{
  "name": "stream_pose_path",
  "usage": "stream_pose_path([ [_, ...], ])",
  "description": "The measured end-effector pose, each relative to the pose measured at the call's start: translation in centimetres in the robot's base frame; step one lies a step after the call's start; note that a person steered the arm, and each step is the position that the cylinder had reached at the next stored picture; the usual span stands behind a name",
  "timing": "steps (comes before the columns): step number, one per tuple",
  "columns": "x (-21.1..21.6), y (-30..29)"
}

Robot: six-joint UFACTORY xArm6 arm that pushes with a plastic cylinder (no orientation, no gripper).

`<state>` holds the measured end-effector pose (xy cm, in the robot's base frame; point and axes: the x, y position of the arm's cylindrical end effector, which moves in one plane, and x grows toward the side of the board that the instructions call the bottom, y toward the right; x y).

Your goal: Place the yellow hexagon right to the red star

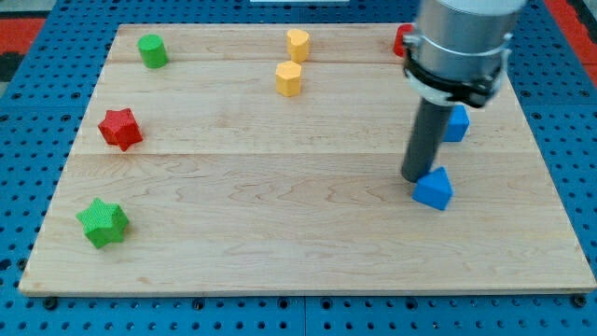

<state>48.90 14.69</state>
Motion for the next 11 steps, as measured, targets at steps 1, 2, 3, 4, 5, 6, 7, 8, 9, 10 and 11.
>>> stream_pose_path([
  [1,5.1,2.0],
  [2,2.0,-1.7],
  [3,-1.7,-4.5],
  [4,-2.3,-4.5],
  [5,-2.3,-4.5],
  [6,-4.6,-4.6],
  [7,-14.7,-4.8],
  [8,-20.8,-11.4],
  [9,-16.0,-19.2],
  [10,-8.2,-22.2],
  [11,-12.8,-22.7],
])
